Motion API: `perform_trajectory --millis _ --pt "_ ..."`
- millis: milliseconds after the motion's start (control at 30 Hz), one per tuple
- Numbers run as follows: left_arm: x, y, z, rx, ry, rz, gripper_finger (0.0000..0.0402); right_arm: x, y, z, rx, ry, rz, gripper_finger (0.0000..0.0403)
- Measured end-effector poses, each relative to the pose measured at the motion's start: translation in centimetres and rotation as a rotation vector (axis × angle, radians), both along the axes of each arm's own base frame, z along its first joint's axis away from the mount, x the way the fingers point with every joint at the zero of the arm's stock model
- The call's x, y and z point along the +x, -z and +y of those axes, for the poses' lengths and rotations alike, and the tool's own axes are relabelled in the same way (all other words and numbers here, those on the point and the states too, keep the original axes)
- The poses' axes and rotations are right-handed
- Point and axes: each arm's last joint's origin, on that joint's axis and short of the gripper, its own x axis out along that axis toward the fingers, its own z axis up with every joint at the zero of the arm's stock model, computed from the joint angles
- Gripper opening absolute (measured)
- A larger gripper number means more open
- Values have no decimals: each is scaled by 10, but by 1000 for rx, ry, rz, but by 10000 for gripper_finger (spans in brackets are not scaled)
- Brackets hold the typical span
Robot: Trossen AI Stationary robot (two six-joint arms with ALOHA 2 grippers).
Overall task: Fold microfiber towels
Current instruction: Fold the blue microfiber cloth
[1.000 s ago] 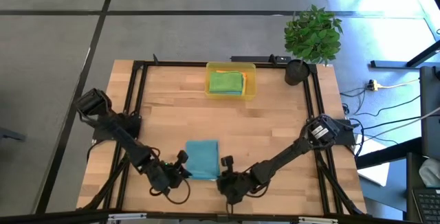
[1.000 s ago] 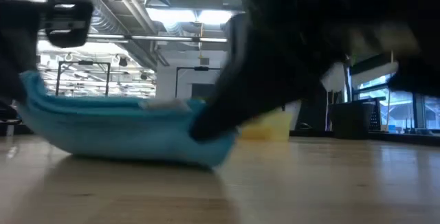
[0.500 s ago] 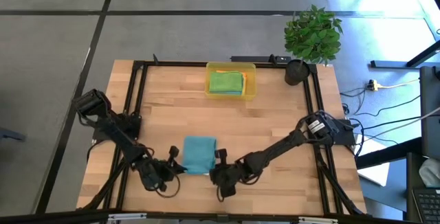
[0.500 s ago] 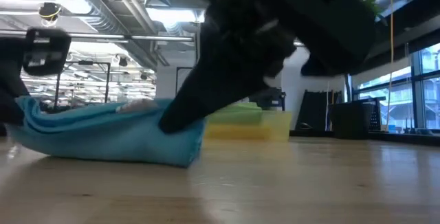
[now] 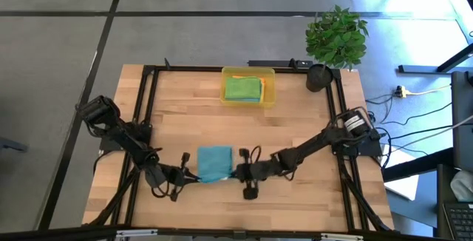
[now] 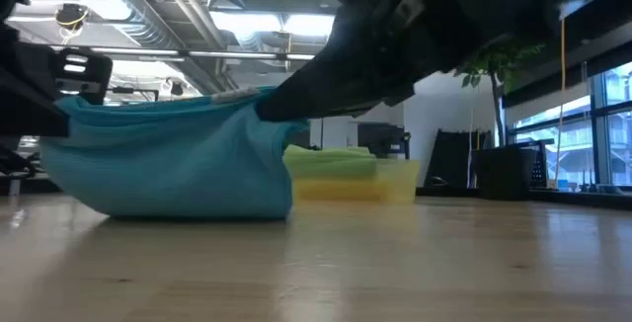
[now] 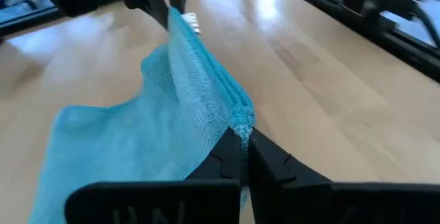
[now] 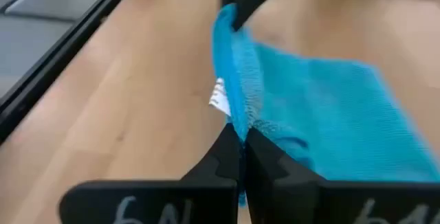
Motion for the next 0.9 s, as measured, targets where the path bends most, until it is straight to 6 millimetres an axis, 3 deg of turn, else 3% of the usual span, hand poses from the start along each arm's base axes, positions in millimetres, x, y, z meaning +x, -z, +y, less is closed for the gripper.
perform_trajectory --millis 100,500,733,900 --pt "1 1 4 -10 -29 0 0 -6 0 -12 18 25 -35 4" --pt "6 6 28 -141 -180 7 0 1 5 -36 83 144 11 4" --pt "8 -3 7 -261 -60 20 0 -11 6 -3 190 18 63 4" --pt "14 -18 -14 -191 41 -45 0 -14 -5 23 191 -63 43 4"
